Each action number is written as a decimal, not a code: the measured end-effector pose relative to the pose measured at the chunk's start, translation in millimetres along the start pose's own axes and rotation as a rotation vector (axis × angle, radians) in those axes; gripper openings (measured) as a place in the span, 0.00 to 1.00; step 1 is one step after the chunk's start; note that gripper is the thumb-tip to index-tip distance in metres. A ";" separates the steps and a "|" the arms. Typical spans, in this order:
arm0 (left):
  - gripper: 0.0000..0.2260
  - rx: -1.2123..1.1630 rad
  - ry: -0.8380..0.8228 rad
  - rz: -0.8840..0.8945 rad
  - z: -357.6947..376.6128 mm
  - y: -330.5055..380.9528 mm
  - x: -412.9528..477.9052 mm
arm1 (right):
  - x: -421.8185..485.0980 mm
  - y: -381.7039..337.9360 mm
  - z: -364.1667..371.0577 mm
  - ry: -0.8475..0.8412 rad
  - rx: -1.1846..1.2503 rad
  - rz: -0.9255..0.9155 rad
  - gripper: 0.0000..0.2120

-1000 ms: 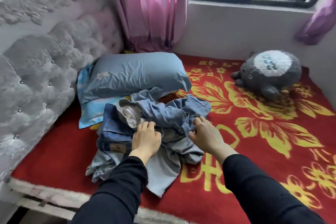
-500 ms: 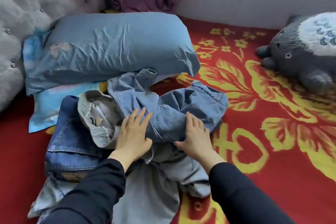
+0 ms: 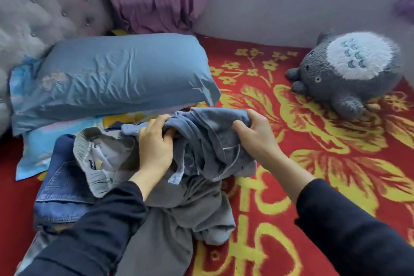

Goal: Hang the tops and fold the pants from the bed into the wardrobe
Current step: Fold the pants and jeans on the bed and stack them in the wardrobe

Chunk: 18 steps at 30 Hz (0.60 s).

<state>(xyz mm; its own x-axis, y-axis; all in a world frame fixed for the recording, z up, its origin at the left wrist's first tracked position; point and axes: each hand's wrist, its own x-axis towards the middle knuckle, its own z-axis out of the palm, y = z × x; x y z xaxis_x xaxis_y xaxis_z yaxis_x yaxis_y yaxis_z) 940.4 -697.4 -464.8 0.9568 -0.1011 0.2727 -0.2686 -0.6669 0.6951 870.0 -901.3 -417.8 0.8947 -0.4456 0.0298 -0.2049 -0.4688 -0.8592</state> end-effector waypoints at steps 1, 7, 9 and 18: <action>0.14 -0.064 0.036 0.000 -2.3 23.1 5.1 | 0.4 -11.3 -25.3 0.033 0.029 -0.007 0.11; 0.08 -0.256 0.012 0.171 -16.8 187.8 -12.8 | -28.9 -49.6 -192.3 0.155 0.246 0.060 0.08; 0.08 -0.290 0.010 0.241 -22.7 244.3 -31.5 | -43.6 -54.2 -252.9 0.105 0.429 0.146 0.03; 0.08 -0.186 -0.262 0.209 84.1 345.0 -94.3 | -75.8 77.3 -395.7 0.196 0.151 0.263 0.08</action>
<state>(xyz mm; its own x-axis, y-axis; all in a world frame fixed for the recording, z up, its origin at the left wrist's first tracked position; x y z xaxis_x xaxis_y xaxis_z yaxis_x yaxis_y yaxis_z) 766.9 -980.0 -306.7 0.8689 -0.4219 0.2588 -0.4536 -0.4694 0.7576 629.3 -1205.6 -284.4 0.7230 -0.6808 -0.1172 -0.3436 -0.2072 -0.9160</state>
